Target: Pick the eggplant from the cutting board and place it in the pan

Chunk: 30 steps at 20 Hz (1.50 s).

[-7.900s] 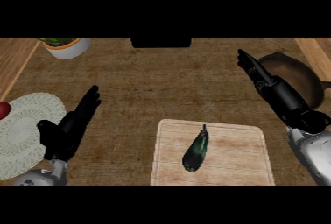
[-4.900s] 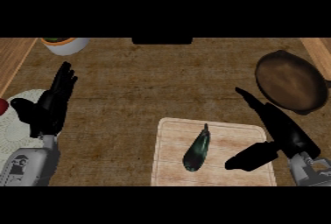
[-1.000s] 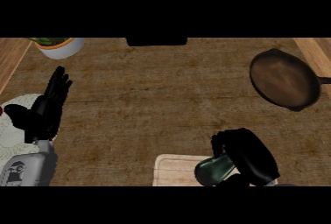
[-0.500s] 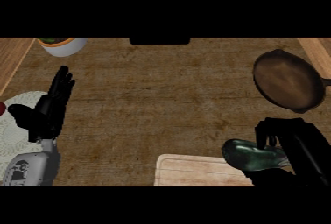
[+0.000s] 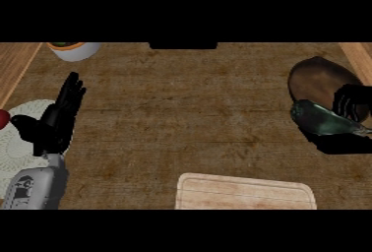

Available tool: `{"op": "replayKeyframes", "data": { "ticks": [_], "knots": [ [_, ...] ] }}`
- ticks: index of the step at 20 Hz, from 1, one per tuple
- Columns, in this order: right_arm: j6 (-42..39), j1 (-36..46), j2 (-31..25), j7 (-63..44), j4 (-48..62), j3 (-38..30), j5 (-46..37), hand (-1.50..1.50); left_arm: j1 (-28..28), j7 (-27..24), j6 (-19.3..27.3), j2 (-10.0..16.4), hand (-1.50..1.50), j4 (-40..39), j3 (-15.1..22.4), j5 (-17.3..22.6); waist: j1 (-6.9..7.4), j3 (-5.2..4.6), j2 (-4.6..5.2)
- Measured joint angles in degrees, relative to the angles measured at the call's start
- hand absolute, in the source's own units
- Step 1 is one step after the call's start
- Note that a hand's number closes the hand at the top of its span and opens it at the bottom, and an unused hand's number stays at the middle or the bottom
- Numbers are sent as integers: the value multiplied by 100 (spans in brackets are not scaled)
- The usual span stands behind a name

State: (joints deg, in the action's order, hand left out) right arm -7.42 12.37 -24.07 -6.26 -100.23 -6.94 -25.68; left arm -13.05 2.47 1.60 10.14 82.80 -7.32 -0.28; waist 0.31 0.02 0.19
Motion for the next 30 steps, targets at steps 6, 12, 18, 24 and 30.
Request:
{"op": "replayKeyframes", "data": {
  "ticks": [6,12,18,24,30],
  "knots": [
    [483,908,-438,1277,2379,-615,-208,150,-82,167,2,-45,0,128,81,-8,109,6,30],
    [1377,1737,-876,2319,4547,-876,-828,150,-183,166,56,-144,0,131,183,-74,250,16,86],
    [2048,2461,-1082,3103,6363,-1146,-1040,150,-308,183,-14,-129,0,53,220,-72,379,29,148],
    [2013,2932,-1177,3468,7526,-1374,-975,-150,-456,247,-4,-174,0,56,273,-82,479,41,200],
    [995,3067,-1121,3618,8395,-1404,-869,-150,-499,240,-19,-175,0,62,280,-76,538,51,230]
  ]
}}
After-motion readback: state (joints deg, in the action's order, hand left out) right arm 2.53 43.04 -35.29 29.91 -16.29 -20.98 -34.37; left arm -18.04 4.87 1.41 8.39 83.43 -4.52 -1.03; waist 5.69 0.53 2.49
